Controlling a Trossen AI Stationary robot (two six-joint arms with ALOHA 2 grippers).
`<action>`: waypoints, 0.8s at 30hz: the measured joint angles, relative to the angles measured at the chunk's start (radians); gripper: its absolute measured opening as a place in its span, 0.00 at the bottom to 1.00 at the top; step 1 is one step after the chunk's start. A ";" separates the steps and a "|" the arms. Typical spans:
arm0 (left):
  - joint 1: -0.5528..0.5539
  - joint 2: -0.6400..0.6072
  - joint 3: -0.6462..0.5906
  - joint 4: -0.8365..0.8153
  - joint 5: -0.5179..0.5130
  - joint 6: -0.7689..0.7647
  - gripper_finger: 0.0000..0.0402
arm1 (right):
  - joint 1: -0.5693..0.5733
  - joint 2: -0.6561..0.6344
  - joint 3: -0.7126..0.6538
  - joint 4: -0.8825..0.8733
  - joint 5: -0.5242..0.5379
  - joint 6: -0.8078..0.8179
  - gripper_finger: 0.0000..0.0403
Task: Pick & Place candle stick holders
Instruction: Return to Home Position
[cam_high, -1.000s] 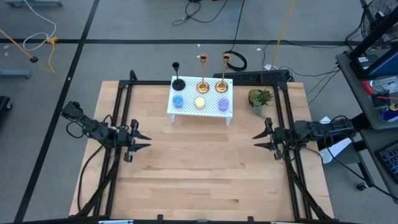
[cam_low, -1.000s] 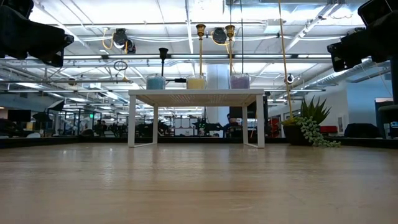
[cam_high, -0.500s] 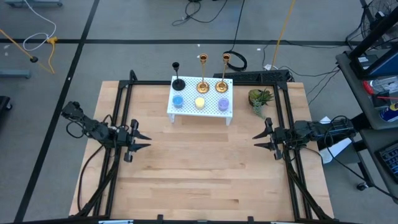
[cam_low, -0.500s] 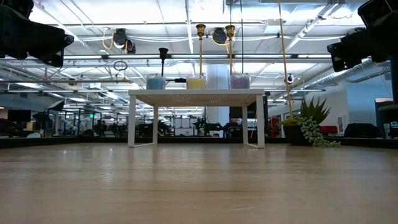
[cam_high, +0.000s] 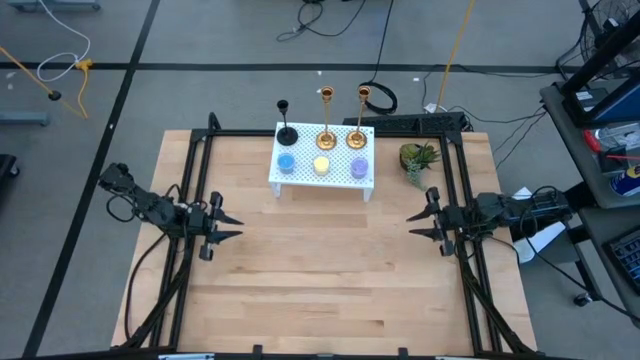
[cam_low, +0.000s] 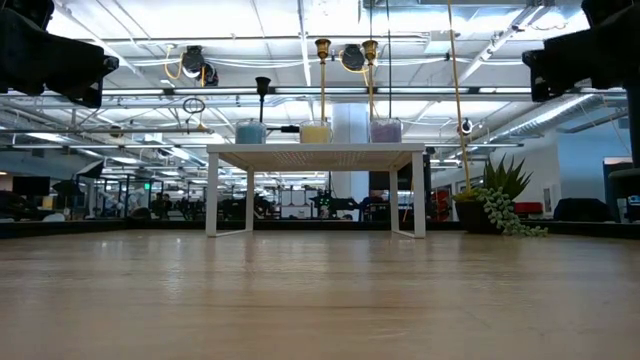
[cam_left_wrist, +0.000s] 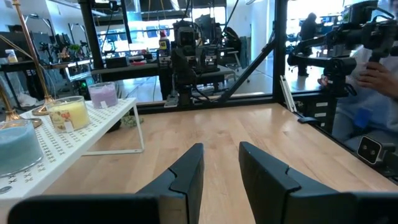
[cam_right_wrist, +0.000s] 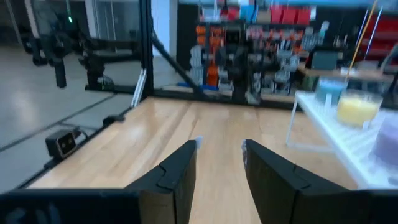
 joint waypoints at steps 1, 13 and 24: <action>0.000 0.000 0.000 0.000 0.000 0.000 0.28 | 0.000 0.000 -0.013 0.038 -0.002 -0.014 0.33; 0.000 0.000 0.000 -0.003 -0.001 0.000 0.28 | 0.000 0.003 -0.170 0.296 -0.206 -0.072 0.33; 0.000 0.000 0.000 0.001 -0.007 0.000 0.28 | 0.000 0.007 -0.175 0.229 -0.210 -0.088 0.33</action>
